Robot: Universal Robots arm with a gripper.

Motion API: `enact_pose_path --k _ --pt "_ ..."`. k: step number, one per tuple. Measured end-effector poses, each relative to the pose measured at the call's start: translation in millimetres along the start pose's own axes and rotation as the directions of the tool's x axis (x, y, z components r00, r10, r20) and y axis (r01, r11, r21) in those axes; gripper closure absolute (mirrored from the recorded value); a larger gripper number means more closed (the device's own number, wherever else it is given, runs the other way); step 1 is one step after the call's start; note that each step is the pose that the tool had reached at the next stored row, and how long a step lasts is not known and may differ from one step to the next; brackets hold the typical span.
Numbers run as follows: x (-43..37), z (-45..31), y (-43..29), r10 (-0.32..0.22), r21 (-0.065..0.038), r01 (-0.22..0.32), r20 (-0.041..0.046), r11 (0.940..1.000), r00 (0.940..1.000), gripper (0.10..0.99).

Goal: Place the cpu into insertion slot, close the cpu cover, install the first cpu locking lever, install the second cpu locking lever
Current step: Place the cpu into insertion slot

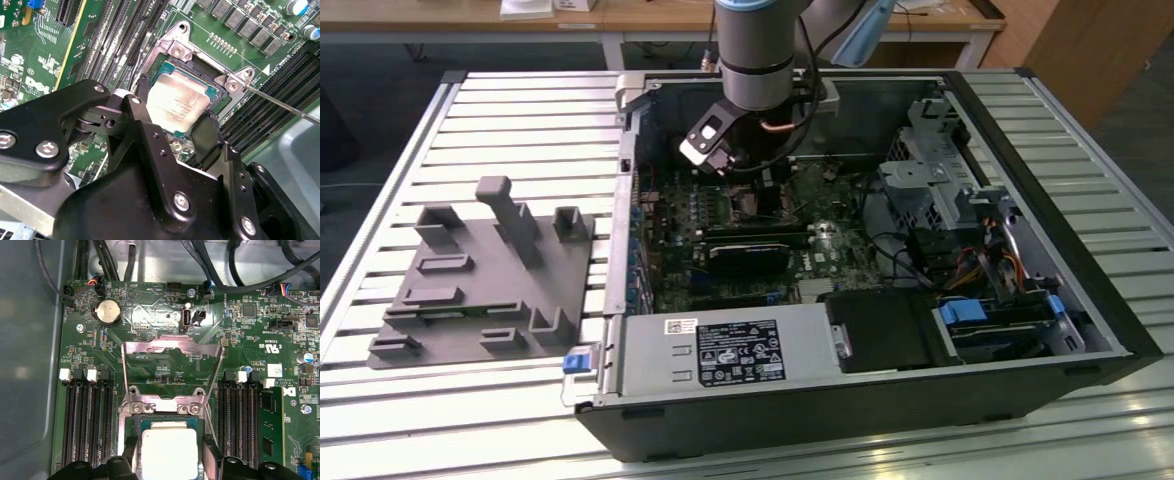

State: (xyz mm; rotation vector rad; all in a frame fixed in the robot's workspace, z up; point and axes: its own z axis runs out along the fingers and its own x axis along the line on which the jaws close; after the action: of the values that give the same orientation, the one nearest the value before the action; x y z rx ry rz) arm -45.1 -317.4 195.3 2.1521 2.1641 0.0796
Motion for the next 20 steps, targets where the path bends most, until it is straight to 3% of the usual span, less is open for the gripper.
enact_pose_path --k 9,20 --pt "0.5 0.2 0.1 0.0 0.0 0.0 -0.0002 1.0 1.0 0.471" --pt "0.7 0.0 3.0 0.002 0.008 -0.002 0.0001 1.0 1.0 0.471"
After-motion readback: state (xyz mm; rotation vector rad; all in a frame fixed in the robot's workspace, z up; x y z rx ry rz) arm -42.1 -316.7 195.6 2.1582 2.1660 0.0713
